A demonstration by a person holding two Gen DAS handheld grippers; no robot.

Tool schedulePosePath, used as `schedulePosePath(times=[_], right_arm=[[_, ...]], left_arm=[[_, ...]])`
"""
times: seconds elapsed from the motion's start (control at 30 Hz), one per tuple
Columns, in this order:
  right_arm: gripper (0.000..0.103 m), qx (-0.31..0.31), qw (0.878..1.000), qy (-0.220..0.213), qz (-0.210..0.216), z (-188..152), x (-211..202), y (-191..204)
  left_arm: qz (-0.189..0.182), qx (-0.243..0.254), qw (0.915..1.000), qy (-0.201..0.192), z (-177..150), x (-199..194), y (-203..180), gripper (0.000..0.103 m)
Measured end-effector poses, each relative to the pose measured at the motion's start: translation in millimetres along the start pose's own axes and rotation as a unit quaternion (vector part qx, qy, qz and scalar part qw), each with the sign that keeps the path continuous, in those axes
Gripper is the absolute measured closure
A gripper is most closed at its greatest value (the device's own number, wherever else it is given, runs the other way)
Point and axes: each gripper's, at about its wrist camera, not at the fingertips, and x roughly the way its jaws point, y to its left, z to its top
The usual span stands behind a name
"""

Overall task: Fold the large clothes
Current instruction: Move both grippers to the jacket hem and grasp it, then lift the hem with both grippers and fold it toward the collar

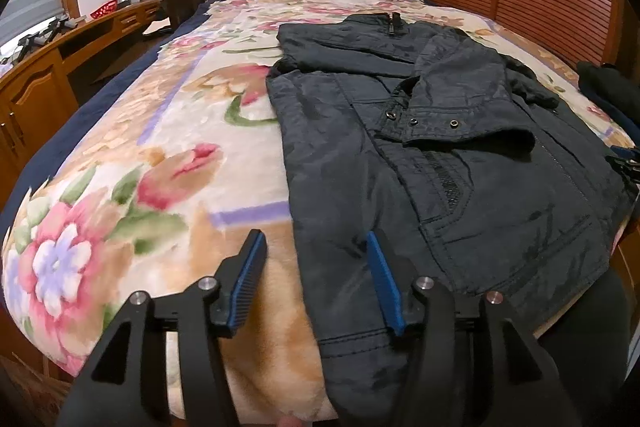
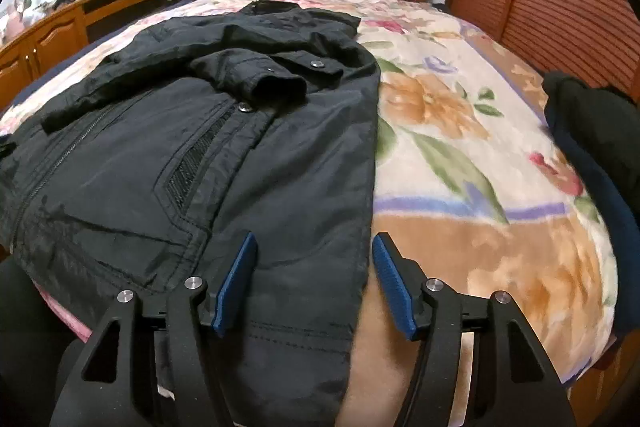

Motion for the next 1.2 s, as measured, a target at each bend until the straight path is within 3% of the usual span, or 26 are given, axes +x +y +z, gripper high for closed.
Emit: schedulePosePath(times=[0.27,0.57,0.73,0.93,1.0,1.07,1.2], right_arm=[[0.037,-0.003,1.0,0.003,-0.002,-4,-1,-2],[0.036,-0.005,1.0,0.025,0.01,-10,-6,-2],[0.036,0.001,0.999,0.032,0.027,-14,-10,-2],[0.051,-0.01,0.998,0.038,0.056,-19,-18,4],[0.061,-0.012,0.997,0.034,0.061,-19,-19,6],[0.07,-0.01,0.997,0.033,0.069,-19,-21,6],[0.082,0.004,0.997,0.021,0.079,-16,-30,6]], left_arm=[[0.002,0.003,1.0,0.004,-4,-6,-1,0.051],[-0.049,0.004,0.9988,0.006,-21,-26,-3,0.052],[-0.057,0.018,0.9982,0.002,-26,-31,-9,0.064],[-0.063,0.027,0.9976,0.01,-22,-32,-10,0.072],[-0.064,0.026,0.9976,0.009,-21,-34,-8,0.086],[-0.069,0.023,0.9973,0.007,-19,-38,-7,0.093],[-0.07,0.031,0.9969,-0.015,-12,-56,-12,0.1]])
